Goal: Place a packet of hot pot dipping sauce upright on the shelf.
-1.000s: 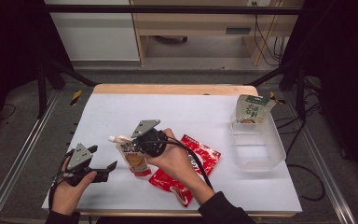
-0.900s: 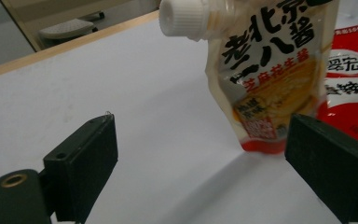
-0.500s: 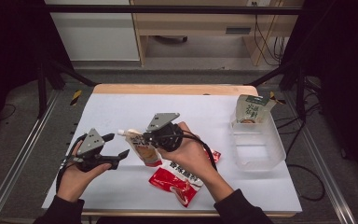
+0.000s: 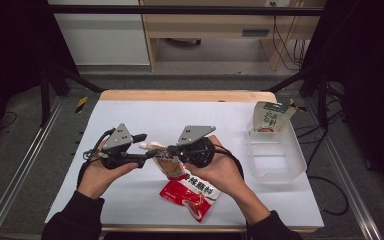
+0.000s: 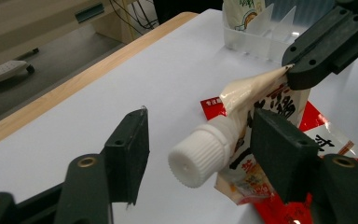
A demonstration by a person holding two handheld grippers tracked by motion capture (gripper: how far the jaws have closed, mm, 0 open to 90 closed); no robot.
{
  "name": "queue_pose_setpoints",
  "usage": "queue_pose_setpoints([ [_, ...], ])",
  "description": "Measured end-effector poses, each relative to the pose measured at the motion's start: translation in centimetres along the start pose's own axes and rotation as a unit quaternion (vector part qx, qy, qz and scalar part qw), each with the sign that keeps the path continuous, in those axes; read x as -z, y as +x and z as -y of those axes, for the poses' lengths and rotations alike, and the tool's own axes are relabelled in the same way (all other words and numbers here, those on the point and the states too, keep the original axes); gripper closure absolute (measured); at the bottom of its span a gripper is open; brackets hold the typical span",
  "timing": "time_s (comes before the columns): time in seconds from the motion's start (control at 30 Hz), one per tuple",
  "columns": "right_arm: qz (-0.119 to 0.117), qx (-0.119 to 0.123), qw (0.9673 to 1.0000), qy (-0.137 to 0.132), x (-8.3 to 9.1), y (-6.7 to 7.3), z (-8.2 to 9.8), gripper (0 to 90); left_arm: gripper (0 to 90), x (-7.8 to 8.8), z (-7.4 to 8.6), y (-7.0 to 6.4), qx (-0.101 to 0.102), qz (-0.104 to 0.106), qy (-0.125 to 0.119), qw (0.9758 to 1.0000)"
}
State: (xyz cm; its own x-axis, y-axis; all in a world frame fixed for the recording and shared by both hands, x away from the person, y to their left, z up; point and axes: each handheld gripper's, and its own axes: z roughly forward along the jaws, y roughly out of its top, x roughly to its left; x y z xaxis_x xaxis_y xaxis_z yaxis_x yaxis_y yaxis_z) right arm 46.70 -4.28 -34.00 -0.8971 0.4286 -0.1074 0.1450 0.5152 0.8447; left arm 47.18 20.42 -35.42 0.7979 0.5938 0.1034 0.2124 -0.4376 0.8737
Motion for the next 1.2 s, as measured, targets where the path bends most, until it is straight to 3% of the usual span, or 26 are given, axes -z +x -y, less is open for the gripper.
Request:
queue_pose_setpoints([
  [0.2,0.0,-0.003,1.0,-0.006,0.1,-0.2,0.0,90.0,52.6,-0.1,-0.1,0.2,0.001,0.016,0.002,0.9999],
  [0.5,0.006,-0.01,0.9999,-0.002,0.0,-0.7,-0.1,90.0,62.1,0.0,-0.1,0.3,0.012,0.03,0.016,0.9994],
  [0.73,0.008,-0.015,0.9998,0.005,0.2,-1.1,0.4,90.0,67.2,-0.2,-0.1,0.0,0.006,0.051,0.023,0.9984],
  [1.2,0.002,-0.021,0.9997,0.012,0.1,-1.4,1.1,89.6,71.9,-0.1,-0.7,-0.6,-0.003,0.063,0.036,0.9974],
])
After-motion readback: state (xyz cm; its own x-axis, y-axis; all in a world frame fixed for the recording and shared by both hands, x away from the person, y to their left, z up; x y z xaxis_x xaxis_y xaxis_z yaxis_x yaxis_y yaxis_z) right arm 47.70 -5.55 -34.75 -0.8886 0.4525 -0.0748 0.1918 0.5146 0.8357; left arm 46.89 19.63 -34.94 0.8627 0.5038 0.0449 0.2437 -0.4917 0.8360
